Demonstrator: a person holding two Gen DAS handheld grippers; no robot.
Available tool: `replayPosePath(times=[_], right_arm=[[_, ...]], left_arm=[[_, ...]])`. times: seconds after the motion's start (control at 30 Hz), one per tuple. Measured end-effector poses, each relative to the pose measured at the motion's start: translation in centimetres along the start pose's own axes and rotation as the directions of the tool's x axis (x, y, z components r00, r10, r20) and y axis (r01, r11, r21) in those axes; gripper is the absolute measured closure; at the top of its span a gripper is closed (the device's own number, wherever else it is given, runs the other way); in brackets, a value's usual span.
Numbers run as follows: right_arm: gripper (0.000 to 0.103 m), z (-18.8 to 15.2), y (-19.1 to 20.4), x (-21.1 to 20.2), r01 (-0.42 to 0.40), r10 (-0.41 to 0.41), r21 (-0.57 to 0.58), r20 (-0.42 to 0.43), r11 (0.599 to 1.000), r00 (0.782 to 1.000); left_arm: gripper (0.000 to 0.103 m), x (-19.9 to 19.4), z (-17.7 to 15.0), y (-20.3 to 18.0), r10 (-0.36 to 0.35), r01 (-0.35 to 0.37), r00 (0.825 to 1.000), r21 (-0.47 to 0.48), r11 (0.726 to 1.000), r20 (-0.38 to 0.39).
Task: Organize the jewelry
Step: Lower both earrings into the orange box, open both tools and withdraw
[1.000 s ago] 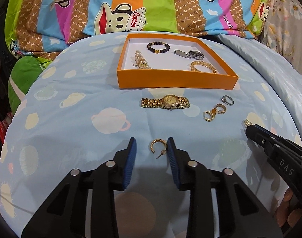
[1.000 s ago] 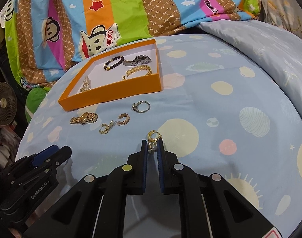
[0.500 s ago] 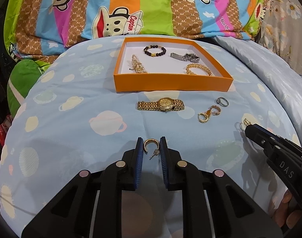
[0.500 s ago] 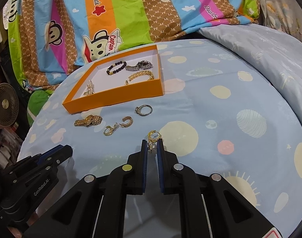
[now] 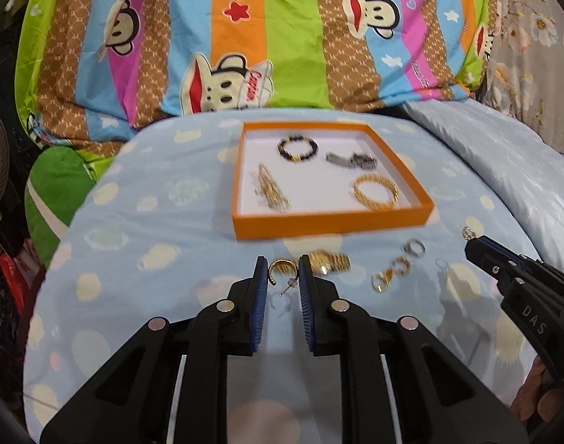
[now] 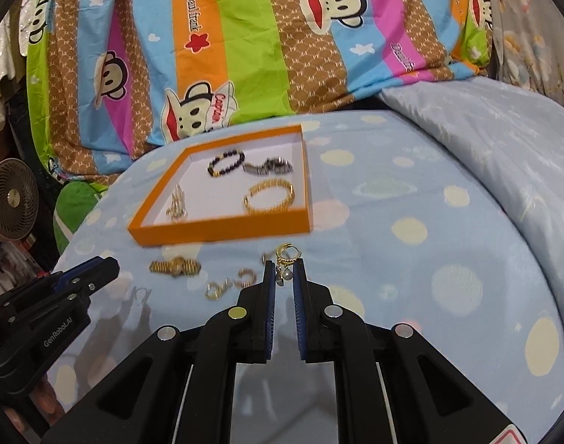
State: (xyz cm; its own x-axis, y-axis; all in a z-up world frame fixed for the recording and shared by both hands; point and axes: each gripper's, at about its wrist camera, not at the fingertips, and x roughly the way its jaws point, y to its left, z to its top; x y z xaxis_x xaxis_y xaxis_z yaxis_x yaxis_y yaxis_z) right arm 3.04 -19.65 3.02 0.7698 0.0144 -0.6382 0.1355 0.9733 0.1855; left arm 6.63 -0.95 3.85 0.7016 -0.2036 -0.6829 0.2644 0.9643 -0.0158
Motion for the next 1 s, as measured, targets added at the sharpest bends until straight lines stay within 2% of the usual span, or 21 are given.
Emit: replayPosePath(times=[0.23,0.43,0.73,1.0], right_arm=[[0.093,4.8,1.4,3.0,-0.038,0.039,-0.033,0.032,0.999,0.999],[0.093,6.6,3.2,7.0,-0.084,0.084,-0.063,-0.002,0.994,0.996],[0.093,7.4,5.1,11.2,-0.102,0.098,-0.112,-0.037,0.989,0.994],[0.092,7.5,4.9,12.9,-0.100,0.096,-0.107,-0.050,0.989,0.994]], left_arm=[[0.087,1.6,5.2,1.4,0.033,-0.032,0.997,-0.012,0.999,0.064],[0.087,5.1,8.8,1.7,0.043,-0.042,0.996,-0.019,0.999,0.080],[0.087,9.9,10.2,1.4,0.061,-0.061,0.997,-0.003,0.998,0.048],[0.086,11.8,10.1,1.1,0.072,-0.072,0.997,0.007,0.997,0.035]])
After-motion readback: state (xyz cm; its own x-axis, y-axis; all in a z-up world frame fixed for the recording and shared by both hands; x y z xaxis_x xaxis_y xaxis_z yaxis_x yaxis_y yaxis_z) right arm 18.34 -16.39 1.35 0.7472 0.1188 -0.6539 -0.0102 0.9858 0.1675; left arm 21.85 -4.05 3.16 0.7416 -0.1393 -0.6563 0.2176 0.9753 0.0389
